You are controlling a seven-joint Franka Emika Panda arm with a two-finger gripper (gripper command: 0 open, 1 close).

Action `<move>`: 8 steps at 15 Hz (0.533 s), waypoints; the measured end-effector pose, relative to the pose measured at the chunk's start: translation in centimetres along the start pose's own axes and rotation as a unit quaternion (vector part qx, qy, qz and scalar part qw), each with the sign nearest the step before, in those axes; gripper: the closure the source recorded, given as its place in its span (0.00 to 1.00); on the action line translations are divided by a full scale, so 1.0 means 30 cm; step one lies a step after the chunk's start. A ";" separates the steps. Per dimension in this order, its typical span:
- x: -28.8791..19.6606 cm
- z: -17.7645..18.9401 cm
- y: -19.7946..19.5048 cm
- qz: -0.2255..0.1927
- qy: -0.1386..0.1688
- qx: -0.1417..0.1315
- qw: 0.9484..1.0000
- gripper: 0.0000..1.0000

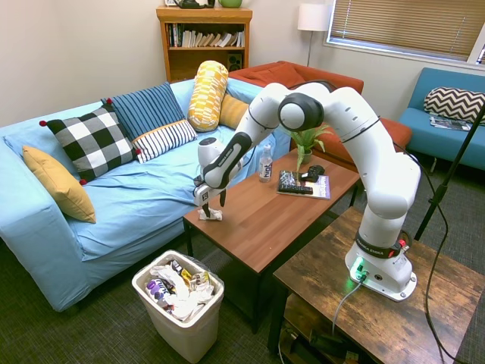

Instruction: Throw the tissue in the trash bin

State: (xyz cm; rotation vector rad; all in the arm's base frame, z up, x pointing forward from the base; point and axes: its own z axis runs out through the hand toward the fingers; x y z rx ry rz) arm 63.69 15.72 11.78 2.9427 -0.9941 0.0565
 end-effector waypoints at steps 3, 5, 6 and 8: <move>0.030 0.025 -0.012 0.004 -0.001 0.001 1.000 1.00; 0.033 0.037 -0.024 0.004 -0.005 -0.001 1.000 1.00; 0.032 0.041 -0.031 0.003 -0.005 -0.001 1.000 1.00; 0.028 0.043 -0.039 0.002 -0.005 0.000 1.000 1.00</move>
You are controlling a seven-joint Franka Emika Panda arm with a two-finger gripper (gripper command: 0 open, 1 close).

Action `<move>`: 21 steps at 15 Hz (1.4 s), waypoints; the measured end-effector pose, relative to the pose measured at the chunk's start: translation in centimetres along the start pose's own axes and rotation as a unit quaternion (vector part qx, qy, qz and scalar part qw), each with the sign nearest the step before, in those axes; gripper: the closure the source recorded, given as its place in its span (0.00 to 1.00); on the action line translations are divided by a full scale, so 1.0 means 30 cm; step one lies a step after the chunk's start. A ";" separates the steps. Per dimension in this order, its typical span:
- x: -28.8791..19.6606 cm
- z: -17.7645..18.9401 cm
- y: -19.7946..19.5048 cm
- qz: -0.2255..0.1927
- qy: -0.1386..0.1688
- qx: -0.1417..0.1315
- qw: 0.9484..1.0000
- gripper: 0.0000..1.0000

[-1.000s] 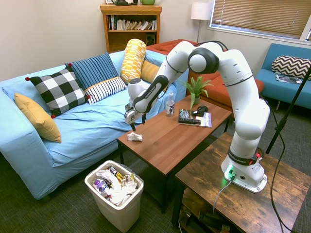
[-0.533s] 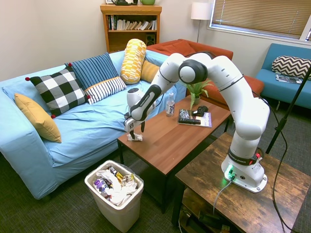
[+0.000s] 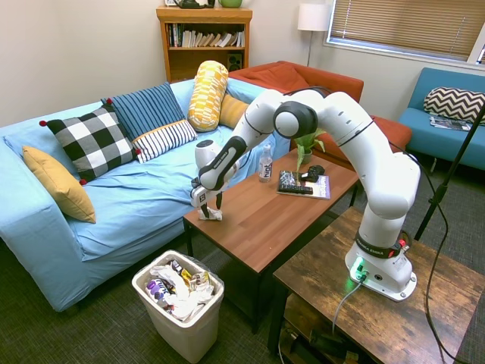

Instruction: Throw the tissue in the trash bin

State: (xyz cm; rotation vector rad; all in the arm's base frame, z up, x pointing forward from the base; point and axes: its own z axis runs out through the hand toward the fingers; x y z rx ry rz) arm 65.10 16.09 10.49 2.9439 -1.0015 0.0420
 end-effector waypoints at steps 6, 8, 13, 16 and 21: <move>0.017 0.005 0.010 0.003 -0.003 0.002 1.000 1.00; 0.024 0.008 0.016 0.006 -0.006 0.003 1.000 1.00; 0.059 -0.004 0.033 0.018 -0.010 0.008 1.000 1.00; 0.065 -0.096 0.000 0.017 0.002 0.025 1.000 1.00; -0.230 -0.290 -0.231 -0.024 0.016 0.038 0.999 1.00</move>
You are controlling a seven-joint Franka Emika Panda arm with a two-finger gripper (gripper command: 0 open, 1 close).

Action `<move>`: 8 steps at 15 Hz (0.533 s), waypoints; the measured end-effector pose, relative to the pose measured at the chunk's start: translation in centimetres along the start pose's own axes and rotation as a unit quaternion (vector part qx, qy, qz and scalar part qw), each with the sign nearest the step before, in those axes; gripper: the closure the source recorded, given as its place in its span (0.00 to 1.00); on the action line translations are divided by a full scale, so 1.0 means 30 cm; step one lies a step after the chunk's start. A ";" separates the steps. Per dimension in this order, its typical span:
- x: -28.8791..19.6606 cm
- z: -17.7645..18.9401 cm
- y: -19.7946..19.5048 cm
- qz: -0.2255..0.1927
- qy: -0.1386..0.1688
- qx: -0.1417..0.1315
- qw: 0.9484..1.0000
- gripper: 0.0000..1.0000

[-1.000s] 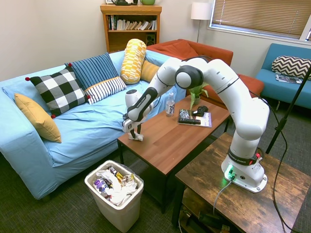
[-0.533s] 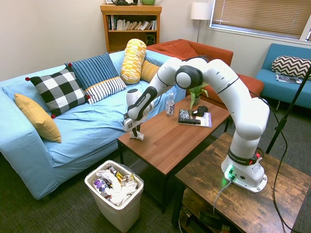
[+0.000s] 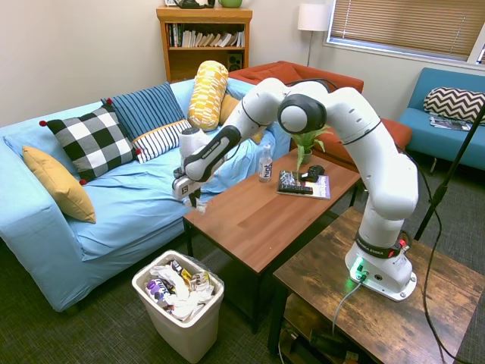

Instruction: Throw the tissue in the trash bin

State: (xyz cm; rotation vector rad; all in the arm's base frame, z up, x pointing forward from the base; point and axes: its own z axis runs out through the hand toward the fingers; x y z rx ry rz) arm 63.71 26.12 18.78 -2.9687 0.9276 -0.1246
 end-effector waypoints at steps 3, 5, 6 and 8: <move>-0.251 0.009 -0.130 -0.031 0.002 -0.015 0.999 1.00; -0.389 0.041 -0.177 -0.051 0.002 -0.027 0.998 1.00; -0.445 0.064 -0.191 -0.060 0.001 -0.033 0.998 1.00; -0.526 0.109 -0.208 -0.074 -0.002 -0.041 0.996 1.00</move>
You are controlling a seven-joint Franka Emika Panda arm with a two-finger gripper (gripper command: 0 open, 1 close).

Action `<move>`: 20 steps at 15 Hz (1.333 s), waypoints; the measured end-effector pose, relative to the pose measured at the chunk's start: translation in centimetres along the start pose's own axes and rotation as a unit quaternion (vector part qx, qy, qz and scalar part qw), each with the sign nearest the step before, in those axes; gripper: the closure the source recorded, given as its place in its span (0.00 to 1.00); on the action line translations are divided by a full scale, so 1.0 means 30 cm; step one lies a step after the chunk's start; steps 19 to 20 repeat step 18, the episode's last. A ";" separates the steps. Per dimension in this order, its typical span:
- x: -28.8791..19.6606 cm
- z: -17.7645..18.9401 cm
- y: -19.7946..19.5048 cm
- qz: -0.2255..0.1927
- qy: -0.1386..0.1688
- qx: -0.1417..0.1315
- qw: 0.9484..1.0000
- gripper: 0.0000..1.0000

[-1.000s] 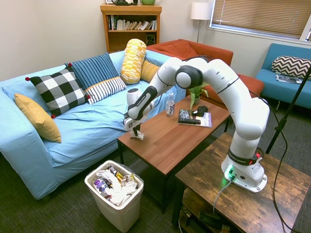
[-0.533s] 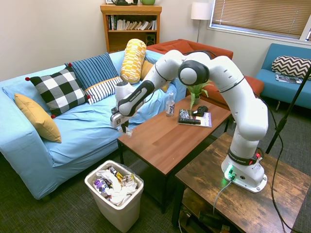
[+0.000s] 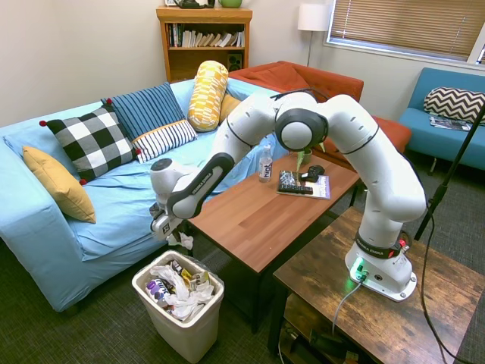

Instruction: Throw the tissue in the trash bin

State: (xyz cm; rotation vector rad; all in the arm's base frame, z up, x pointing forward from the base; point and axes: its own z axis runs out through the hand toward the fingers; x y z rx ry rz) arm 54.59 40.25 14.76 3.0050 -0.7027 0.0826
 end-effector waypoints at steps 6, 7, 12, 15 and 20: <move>-0.079 0.051 -0.022 -0.019 -0.002 -0.013 1.000 0.00; -0.080 0.057 -0.020 -0.019 -0.003 -0.016 1.000 0.00; -0.079 0.104 -0.012 -0.018 -0.008 -0.030 0.999 0.00; -0.076 0.109 -0.015 -0.017 -0.008 -0.030 0.999 0.00; -0.037 0.096 -0.002 -0.014 -0.009 -0.027 1.000 0.00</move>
